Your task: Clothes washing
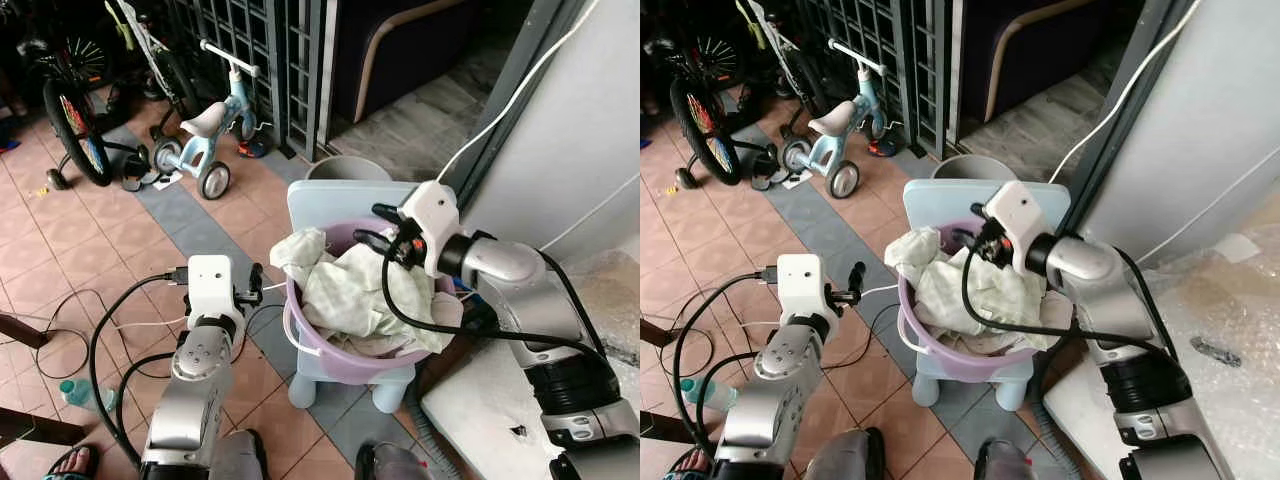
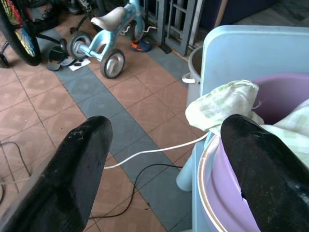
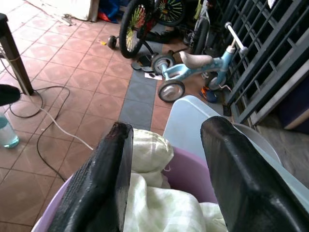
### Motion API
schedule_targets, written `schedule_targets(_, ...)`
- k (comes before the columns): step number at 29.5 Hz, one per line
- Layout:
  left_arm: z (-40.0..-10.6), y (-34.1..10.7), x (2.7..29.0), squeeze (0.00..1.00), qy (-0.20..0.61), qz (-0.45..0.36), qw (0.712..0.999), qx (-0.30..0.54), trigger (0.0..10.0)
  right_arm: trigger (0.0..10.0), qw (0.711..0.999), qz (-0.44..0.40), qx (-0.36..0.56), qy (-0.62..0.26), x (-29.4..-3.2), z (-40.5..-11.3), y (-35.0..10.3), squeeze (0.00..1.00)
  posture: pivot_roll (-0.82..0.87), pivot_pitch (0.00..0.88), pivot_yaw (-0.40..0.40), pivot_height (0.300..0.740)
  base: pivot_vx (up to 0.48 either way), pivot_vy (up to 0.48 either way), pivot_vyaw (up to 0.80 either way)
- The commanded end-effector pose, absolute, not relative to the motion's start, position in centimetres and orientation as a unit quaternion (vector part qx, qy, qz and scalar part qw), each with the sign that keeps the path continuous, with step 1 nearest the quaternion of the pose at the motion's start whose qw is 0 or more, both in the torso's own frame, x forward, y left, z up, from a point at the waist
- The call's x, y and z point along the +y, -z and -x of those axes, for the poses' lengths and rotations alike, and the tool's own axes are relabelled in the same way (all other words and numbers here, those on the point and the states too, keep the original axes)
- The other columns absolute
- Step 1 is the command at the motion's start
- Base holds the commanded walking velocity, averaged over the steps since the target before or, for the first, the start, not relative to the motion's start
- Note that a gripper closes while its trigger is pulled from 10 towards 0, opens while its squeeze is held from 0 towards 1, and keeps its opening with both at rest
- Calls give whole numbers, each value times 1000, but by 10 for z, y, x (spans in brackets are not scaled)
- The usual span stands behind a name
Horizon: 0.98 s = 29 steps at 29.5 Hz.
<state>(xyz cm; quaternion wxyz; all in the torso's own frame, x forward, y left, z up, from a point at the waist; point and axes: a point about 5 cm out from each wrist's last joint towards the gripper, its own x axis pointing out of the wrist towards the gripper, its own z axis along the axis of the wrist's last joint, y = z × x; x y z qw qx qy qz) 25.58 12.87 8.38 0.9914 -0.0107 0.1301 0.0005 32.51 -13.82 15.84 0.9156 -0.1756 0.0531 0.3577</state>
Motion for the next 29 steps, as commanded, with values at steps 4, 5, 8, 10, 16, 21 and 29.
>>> schedule_targets(4,-249,-95,127,0,0,15,991,129,10000,10000,944,197,99,-246,-143,-351,-135,1000,119,252,-20,740,0,0,0)
schedule_targets(5,-247,-97,126,0,1,18,991,130,10000,10000,946,205,108,-227,-143,-354,-130,1000,126,263,-23,740,0,0,0)
schedule_targets(8,-238,-98,125,0,-2,22,990,138,10000,10000,951,219,129,-179,-141,-361,-115,1000,149,294,-36,740,0,0,0)
schedule_targets(10,-234,-98,125,0,-2,22,990,140,10000,10000,949,231,132,-167,-139,-363,-110,1000,155,305,-41,740,0,0,0)
schedule_targets(16,-222,-99,128,0,-22,12,988,152,10000,10000,954,257,113,-107,-130,-368,-99,1000,183,321,-63,740,0,0,0)
schedule_targets(21,-221,-102,134,0,-43,8,987,153,10000,10000,939,274,180,-105,-122,-354,-64,0,177,308,-74,740,0,0,0)
schedule_targets(29,-227,-112,131,0,-40,11,989,141,10000,0,914,293,243,-143,-118,-332,-30,0,185,301,-69,740,0,0,0)
